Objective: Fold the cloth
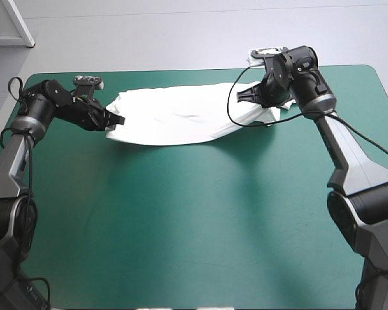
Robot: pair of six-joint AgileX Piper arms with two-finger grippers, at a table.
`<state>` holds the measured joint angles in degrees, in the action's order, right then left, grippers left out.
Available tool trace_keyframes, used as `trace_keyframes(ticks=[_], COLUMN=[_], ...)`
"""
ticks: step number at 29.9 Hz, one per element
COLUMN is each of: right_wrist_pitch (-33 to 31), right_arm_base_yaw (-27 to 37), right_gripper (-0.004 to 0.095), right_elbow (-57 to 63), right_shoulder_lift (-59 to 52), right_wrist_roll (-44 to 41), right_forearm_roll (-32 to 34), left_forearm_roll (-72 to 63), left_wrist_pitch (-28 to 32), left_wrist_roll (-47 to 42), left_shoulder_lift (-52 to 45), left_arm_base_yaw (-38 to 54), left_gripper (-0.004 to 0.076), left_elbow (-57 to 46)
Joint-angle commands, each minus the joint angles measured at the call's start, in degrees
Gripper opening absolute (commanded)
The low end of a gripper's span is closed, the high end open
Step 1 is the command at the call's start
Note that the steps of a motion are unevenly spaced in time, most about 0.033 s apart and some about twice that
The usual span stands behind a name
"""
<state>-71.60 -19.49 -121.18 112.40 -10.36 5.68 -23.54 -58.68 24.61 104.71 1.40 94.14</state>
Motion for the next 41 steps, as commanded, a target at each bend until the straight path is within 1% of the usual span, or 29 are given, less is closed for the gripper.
trace_keyframes(ticks=[1, 6, 10, 13, 14, 17, 21, 24, 29, 34, 35, 36, 37, 38, 39, 41], right_wrist_pitch=[-0.1, 0.0, 1.1, 0.5, -0.1, -0.1, -0.1, -0.1, -0.2, -0.1, -0.1, -0.1, -0.1, -0.1, -0.1, -0.1], right_arm_base_yaw=[-1.5, -5.6, -8.7, -9.9, -10.0, -10.0, -10.0, -10.0, -10.0, -10.0, -10.0, -10.0, -10.0, -10.0, -10.0, -10.0], right_gripper=[-0.0018, -0.0018, -0.0018, -0.0018, -0.0018, -0.0018, -0.0017, -0.0016, -0.0013, -0.0008, 0.0013, 0.0058, 0.013, 0.0228, 0.0349, 0.0623], right_elbow=[10.2, 31.3, 47.7, 56.7, 58.6, 64.9, 72.5, 77.8, 83.8, 85.8, 85.8, 85.8, 85.8, 85.8, 85.8, 85.7], right_shoulder_lift=[-11.3, -23.9, -33.4, -39.8, -41.6, -47.0, -54.1, -58.5, -60.9, -60.9, -60.9, -60.9, -60.9, -60.9, -60.9, -60.9], right_wrist_roll=[0.8, -1.9, -4.7, -6.4, -6.9, -7.7, -7.8, -7.9, -8.3, -5.8, -5.4, -5.0, -4.8, -4.8, -4.8, -4.8], right_forearm_roll=[0.6, 0.6, 0.6, 0.4, 0.3, -2.7, -8.7, -11.7, -14.0, -14.4, -14.4, -14.4, -14.4, -14.2, -13.9, -12.7], left_forearm_roll=[-2.3, -1.0, 4.9, 10.8, 11.9, 13.6, 16.0, 16.0, 15.5, 14.3, 13.6, 12.5, 11.8, 11.2, 10.4, 9.7], left_wrist_pitch=[3.0, -3.8, -6.8, -8.3, -9.2, -15.3, -15.3, -15.3, -15.3, -15.4, -15.4, -15.4, -15.4, -15.4, -15.4, -15.4], left_wrist_roll=[-0.2, -1.0, -5.3, -10.1, -11.3, -12.7, -14.6, -14.6, -14.6, -13.4, -12.7, -11.9, -11.3, -10.9, -10.9, -10.9], left_shoulder_lift=[-12.3, -24.0, -32.6, -37.8, -39.3, -42.0, -46.1, -48.8, -50.0, -50.0, -50.0, -50.0, -50.0, -50.0, -50.0, -50.0], left_arm_base_yaw=[-0.1, -0.1, -0.1, -0.1, -0.1, -0.1, -0.1, -0.1, -0.1, -0.1, -0.1, -0.1, -0.1, -0.1, -0.1, -0.1], left_gripper=[-0.001, -0.001, -0.001, -0.001, -0.001, -0.001, -0.001, -0.001, -0.001, -0.0007, 0.0003, 0.0027, 0.0053, 0.0091, 0.0139, 0.0264], left_elbow=[-9.1, -22.1, -32.7, -38.0, -39.2, -40.8, -43.4, -46.9, -53.7, -57.7, -58.0, -58.3, -58.3, -58.3, -58.3, -58.3])
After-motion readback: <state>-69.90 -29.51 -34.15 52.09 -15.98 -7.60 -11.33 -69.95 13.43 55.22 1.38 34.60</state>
